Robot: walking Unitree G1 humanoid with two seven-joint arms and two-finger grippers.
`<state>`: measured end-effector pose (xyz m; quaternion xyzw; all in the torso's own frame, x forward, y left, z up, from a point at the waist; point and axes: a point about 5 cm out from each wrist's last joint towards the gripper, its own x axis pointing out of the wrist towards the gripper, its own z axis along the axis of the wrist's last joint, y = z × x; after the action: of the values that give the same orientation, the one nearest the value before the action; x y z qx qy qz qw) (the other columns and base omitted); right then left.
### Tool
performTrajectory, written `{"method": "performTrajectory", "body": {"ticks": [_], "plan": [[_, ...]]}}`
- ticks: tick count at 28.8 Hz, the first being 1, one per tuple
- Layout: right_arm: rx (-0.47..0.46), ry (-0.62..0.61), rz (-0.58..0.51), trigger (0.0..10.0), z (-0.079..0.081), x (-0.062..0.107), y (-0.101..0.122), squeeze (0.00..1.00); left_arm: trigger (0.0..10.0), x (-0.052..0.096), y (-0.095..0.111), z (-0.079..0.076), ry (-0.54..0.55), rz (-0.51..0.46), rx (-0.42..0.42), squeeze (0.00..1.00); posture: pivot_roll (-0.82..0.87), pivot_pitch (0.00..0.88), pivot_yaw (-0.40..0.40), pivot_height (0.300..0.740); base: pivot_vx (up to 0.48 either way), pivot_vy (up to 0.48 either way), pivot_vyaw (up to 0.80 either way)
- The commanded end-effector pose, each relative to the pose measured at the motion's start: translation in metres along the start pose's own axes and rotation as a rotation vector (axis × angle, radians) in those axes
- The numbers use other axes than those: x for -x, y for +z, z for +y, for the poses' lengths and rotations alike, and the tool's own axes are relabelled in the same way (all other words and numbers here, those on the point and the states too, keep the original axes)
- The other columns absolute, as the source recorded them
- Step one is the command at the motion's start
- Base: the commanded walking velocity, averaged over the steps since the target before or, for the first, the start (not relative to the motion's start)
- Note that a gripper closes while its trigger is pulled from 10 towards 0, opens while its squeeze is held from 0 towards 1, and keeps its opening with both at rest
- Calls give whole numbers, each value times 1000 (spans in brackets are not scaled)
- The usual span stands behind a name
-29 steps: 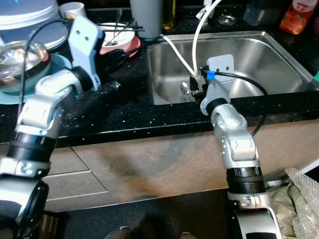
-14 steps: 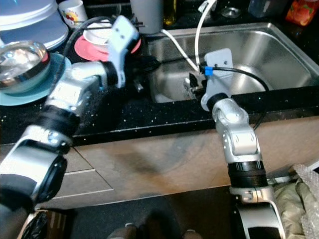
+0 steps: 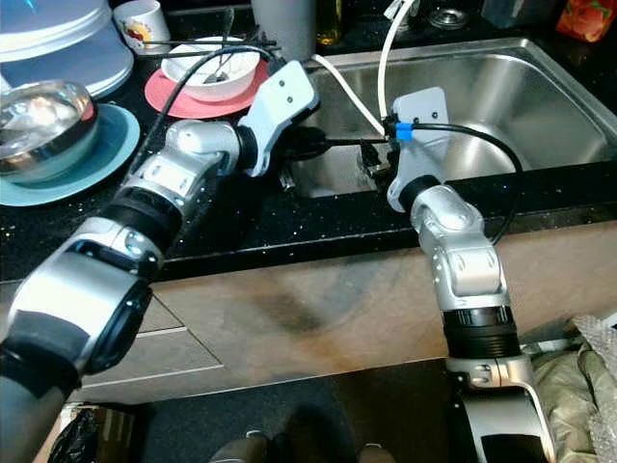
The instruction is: Kitchen organization
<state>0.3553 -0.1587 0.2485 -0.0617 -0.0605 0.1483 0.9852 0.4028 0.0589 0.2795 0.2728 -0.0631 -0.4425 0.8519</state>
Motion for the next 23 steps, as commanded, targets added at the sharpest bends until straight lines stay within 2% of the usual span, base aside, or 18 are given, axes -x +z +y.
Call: {"method": "performTrajectory", "body": {"ticks": [1, 5, 6, 7, 8, 9, 10, 11, 12, 13, 18, 19, 22, 23], "plan": [[-5, 14, 11, 10000, 1, -1, -1, 0, 0, -3, 2, -2, -17, 14, -43, 0, 38, 142, 65, 740, 0, 0, 0], [-7, 20, 13, 10000, 1, -1, -1, 0, 0, -3, 1, -2, -20, 18, -53, 0, 38, 143, 64, 740, 0, 0, 0], [-8, 25, 13, 10000, 2, -2, -1, 0, 941, -3, 1, -2, -21, 21, -57, 0, 38, 143, 64, 740, 0, 0, 0], [-9, 29, 14, 10000, 3, -2, 0, 0, 941, -3, 0, -2, -22, 24, -58, 0, 38, 143, 64, 740, 0, 0, 0], [-12, 35, 14, 10000, 4, -2, 0, 0, 10000, -3, 0, -2, -21, 28, -63, 0, 39, 142, 61, 740, 0, 0, 0], [-13, 40, 14, 10000, 4, -3, 0, 0, 10000, -3, -2, -3, -25, 36, -64, 16, 38, 142, 60, 740, 0, 0, 0], [-14, 43, 14, 10000, 5, -3, 0, 0, 10000, -3, -2, -3, -26, 39, -63, 125, 38, 142, 60, 740, 0, 0, 0], [-15, 45, 15, 10000, 6, -3, 0, 0, 10000, -4, -3, -3, -28, 40, -59, 831, 37, 142, 60, 740, 0, 0, 0], [-16, 45, 15, 10000, 6, -3, 0, 0, 10000, -4, -3, -3, -30, 40, -55, 831, 37, 142, 60, 740, 0, 0, 0], [-16, 46, 15, 10000, 6, -3, 0, 0, 10000, -4, -3, -4, -33, 39, -51, 1000, 37, 142, 60, 740, 0, 0, 0], [-17, 52, 15, 10000, 7, -3, 0, 0, 10000, -5, -2, -4, -17, 38, -74, 1000, 34, 140, 58, 740, 0, 0, 0], [-17, 53, 15, 10000, 7, -3, 0, 0, 10000, -4, 1, 0, 5, 19, -48, 0, 32, 136, 56, 740, 0, 0, 0], [-18, 53, 14, 10000, 7, -3, 0, 0, 10000, -3, 5, 4, 28, -4, -16, 0, 30, 133, 54, 740, 0, 0, 0], [-18, 55, 13, 10000, 8, -3, 0, 0, 10000, 1, 12, 13, 69, -44, 43, 0, 29, 130, 52, 740, 0, 0, 0]]}}
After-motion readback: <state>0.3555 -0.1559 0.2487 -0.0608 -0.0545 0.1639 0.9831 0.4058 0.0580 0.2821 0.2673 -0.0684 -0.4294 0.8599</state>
